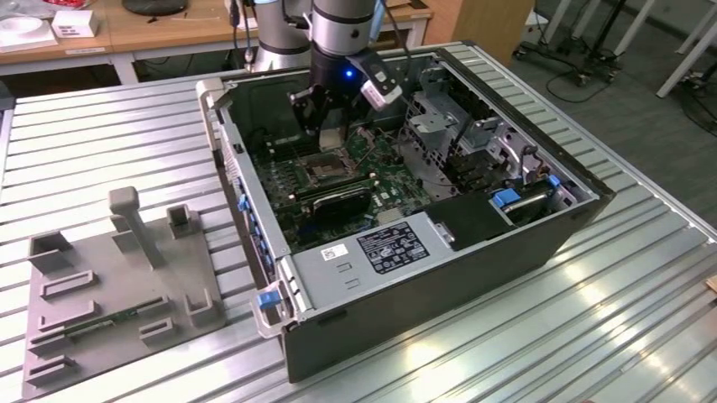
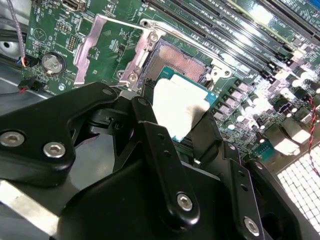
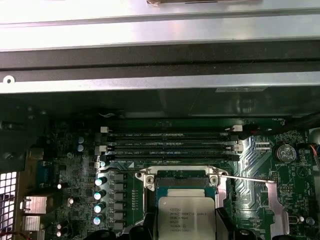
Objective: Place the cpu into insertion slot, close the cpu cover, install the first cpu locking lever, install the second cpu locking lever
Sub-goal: 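Place the cpu into insertion slot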
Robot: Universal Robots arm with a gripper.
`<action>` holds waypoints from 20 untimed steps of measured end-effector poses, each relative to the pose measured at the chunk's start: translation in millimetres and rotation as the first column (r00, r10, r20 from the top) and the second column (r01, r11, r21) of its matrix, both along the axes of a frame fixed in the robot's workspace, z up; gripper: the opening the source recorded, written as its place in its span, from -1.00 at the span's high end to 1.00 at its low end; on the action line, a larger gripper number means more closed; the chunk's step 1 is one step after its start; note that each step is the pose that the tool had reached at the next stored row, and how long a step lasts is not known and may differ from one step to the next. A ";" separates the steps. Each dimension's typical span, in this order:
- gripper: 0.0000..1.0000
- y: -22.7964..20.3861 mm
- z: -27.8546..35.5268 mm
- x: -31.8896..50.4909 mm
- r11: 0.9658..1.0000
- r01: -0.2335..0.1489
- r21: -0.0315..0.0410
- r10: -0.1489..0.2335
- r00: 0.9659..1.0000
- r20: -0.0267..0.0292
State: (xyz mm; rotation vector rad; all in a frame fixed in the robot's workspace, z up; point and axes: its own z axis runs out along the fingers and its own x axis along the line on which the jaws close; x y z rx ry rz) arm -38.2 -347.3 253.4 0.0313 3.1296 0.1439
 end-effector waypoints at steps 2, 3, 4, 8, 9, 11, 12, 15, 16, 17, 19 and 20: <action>-0.08 0.0 0.0 0.0 1.000 0.000 0.000 0.000 1.000 0.000; -0.08 0.0 0.0 0.0 1.000 0.000 0.000 0.000 1.000 0.000; -0.08 0.0 0.0 0.0 1.000 0.000 0.000 0.000 1.000 0.000; -0.08 0.0 -2.3 0.0 1.000 0.000 0.000 0.000 1.000 0.000; -0.08 0.0 -3.4 0.0 1.000 0.000 0.000 0.000 1.000 0.000; -0.08 0.0 -5.1 0.0 1.000 0.000 0.000 0.000 1.000 0.000; -0.08 0.0 -5.2 0.0 1.000 0.000 0.000 0.000 1.000 0.000; -0.08 0.0 -5.2 0.0 1.000 0.000 0.000 0.000 1.000 0.000; -0.08 0.0 -5.3 0.0 1.000 0.000 0.000 0.000 1.000 0.000; -0.08 0.0 -5.3 0.0 1.000 0.000 0.000 0.000 1.000 0.000; -0.08 0.0 -5.6 -0.1 1.000 0.000 0.000 0.000 1.000 0.000; -0.08 0.0 -6.0 -0.4 1.000 0.000 0.000 0.000 1.000 0.000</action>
